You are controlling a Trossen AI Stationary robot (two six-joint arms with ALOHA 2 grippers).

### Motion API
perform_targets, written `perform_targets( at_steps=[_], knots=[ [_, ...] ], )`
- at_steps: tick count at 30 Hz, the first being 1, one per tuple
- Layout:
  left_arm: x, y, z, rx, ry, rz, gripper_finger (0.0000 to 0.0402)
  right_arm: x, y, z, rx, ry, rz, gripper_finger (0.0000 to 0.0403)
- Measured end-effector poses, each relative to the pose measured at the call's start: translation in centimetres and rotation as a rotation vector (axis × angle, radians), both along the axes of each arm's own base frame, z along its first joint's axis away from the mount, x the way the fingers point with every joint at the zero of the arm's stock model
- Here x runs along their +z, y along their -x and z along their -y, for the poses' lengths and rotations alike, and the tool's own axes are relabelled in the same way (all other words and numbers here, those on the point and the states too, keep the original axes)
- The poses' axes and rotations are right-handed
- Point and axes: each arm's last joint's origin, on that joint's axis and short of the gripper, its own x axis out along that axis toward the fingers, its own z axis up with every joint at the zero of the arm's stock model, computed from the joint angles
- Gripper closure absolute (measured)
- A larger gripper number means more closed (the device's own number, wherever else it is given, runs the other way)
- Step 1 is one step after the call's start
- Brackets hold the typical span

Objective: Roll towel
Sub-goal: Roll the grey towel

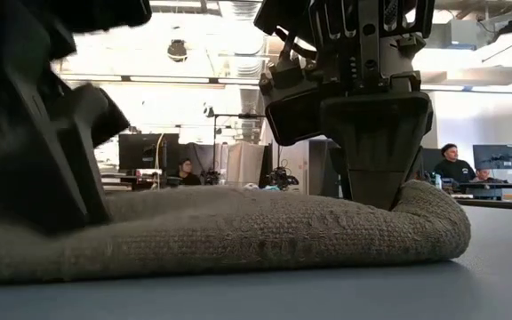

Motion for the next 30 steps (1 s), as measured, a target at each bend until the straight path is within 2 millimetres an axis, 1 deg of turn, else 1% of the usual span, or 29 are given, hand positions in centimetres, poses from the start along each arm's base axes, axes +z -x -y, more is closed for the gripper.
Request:
perform_targets(
  at_steps=[3,5,9,12,17,21,23,25,28,30],
  knots=[
    [-0.6,-0.1,0.0,0.038,0.026,-0.020,0.0324,0.0,0.0,-0.2,0.006,-0.009,0.005,0.0362],
    [-0.7,0.0,0.0,0.037,0.029,-0.036,0.0326,0.1,0.1,-0.4,0.013,-0.020,0.006,0.0349],
    [-0.8,0.1,-0.1,0.030,0.030,-0.059,0.0332,0.5,0.0,-0.1,0.017,-0.051,0.006,0.0306],
    [-0.9,0.1,0.0,0.030,0.044,-0.070,0.0336,1.2,0.2,0.2,0.017,-0.065,0.006,0.0269],
    [-1.0,0.2,0.0,0.039,0.062,-0.086,0.0340,3.7,1.2,0.7,0.027,-0.064,0.008,0.0222],
    [-1.0,0.2,0.0,0.051,0.108,-0.106,0.0340,6.3,1.9,0.5,0.060,-0.049,0.101,0.0204],
    [-0.9,0.2,0.1,0.053,0.123,-0.105,0.0340,7.6,2.3,-0.1,0.108,-0.021,0.185,0.0201],
    [-0.9,0.1,0.1,0.055,0.132,-0.100,0.0340,8.6,2.8,-1.2,0.169,0.041,0.281,0.0200],
    [-0.9,0.1,0.1,0.059,0.138,-0.098,0.0340,9.1,3.7,-3.8,0.302,0.186,0.423,0.0201],
    [-0.9,0.1,0.1,0.061,0.139,-0.098,0.0340,8.8,4.4,-5.6,0.388,0.302,0.494,0.0202]
  ],
)
